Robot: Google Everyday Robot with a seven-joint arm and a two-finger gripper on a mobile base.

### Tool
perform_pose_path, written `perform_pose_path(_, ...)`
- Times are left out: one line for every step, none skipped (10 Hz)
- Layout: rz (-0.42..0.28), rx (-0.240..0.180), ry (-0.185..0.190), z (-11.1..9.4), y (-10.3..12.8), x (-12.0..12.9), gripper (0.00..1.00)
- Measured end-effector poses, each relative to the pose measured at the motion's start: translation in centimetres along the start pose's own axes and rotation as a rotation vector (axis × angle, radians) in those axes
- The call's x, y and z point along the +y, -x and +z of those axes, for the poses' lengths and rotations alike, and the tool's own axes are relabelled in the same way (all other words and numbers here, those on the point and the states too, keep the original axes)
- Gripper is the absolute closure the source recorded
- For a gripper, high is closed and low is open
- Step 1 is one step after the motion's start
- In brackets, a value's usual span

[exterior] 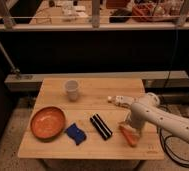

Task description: Place the pepper in the ceramic bowl

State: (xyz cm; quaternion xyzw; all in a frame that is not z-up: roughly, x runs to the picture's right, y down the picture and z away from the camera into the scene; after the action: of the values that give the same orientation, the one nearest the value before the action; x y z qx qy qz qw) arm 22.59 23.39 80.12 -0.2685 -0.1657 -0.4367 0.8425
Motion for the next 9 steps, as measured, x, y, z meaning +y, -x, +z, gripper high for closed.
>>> perform_pose_path(-0.004, -0.003, -0.004, 0.2, 0.1, 0.1, 0.20)
perform_pose_path(-0.005, -0.005, -0.007, 0.4, 0.2, 0.2, 0.20)
perform_pose_path(-0.008, -0.007, -0.007, 0.5, 0.3, 0.4, 0.20)
perform_pose_path(-0.016, -0.010, -0.008, 0.6, 0.4, 0.4, 0.20)
perform_pose_path(-0.024, -0.011, -0.009, 0.7, 0.4, 0.3, 0.20)
perform_pose_path(-0.029, -0.014, -0.010, 0.8, 0.5, 0.2, 0.20)
perform_pose_path(-0.030, -0.016, -0.012, 1.0, 0.5, 0.4, 0.20)
perform_pose_path(-0.031, -0.018, -0.014, 1.1, 0.6, 0.4, 0.20)
perform_pose_path(-0.031, -0.020, -0.016, 1.2, 0.6, 0.5, 0.20)
